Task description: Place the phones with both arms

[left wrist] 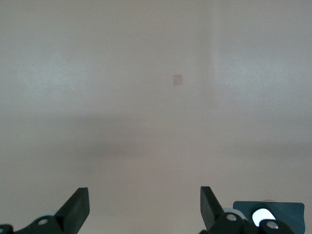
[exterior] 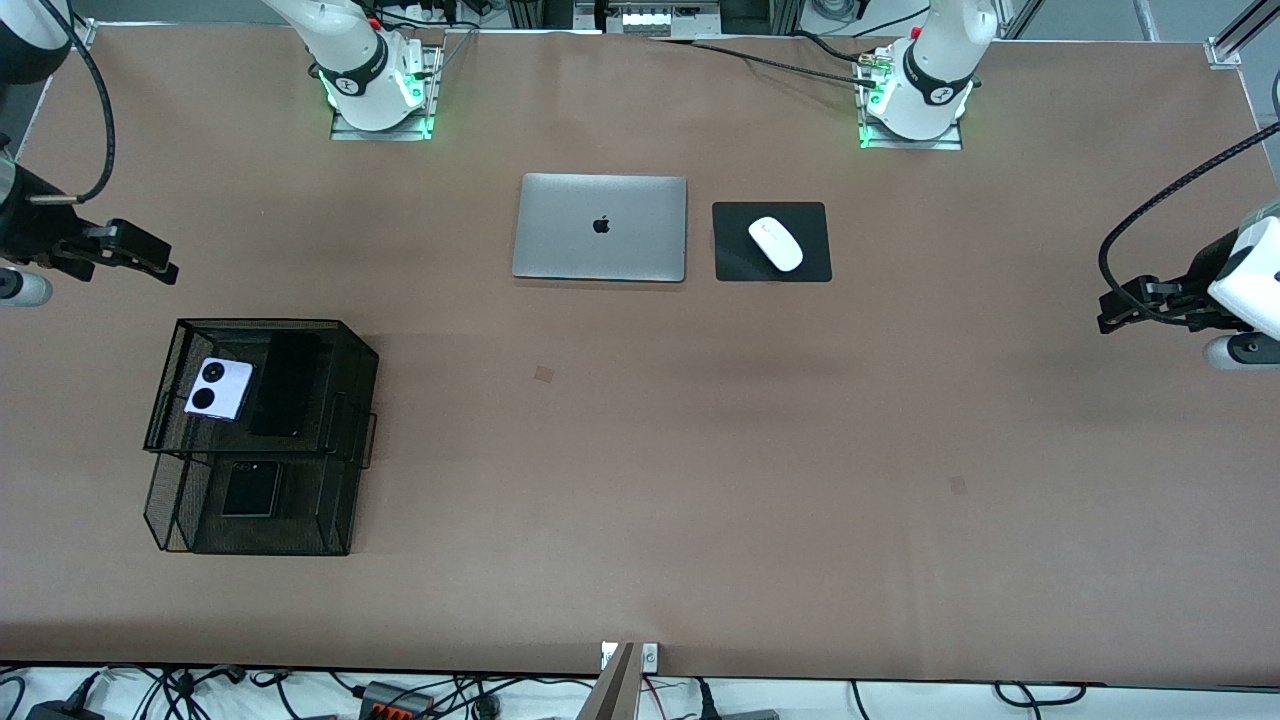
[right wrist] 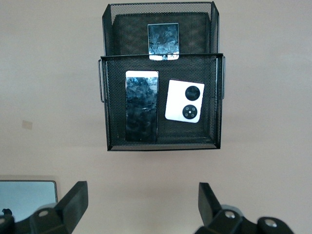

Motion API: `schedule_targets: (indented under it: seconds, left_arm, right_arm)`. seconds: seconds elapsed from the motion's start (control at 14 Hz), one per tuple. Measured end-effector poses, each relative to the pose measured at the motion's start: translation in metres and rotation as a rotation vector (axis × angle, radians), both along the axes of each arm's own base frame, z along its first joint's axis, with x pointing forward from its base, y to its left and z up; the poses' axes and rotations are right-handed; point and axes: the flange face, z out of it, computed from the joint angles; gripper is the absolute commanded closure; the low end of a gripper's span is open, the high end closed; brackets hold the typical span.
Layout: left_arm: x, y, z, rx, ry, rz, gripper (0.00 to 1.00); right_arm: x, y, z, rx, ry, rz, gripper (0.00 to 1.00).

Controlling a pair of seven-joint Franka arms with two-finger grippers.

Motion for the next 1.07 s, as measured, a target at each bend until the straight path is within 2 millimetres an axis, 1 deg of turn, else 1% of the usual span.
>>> schedule_targets:
  seconds: [0.14, 0.36, 0.43, 0.86, 1.07]
  left_arm:
    - [0.0, -0.002, 0.0, 0.0, -0.001, -0.003, 0.0]
    - [0.0, -0.014, 0.0, -0.003, 0.004, -0.024, 0.0]
    - [0.0, -0.016, 0.0, -0.003, 0.004, -0.026, 0.0]
    - [0.0, -0.015, 0.001, -0.003, 0.002, -0.025, 0.0]
    - [0.001, -0.015, 0.01, -0.002, -0.015, -0.024, 0.0]
  right_arm:
    - [-0.003, 0.0, 0.0, 0.001, 0.006, 0.0, 0.0]
    - [-0.004, 0.0, -0.005, 0.001, 0.018, 0.0, 0.0]
    - [-0.004, 0.0, -0.006, 0.001, 0.02, 0.0, 0.0]
    - [-0.004, 0.0, -0.008, 0.001, 0.022, -0.001, 0.0]
    - [-0.003, -0.001, -0.008, 0.001, 0.016, -0.002, 0.0]
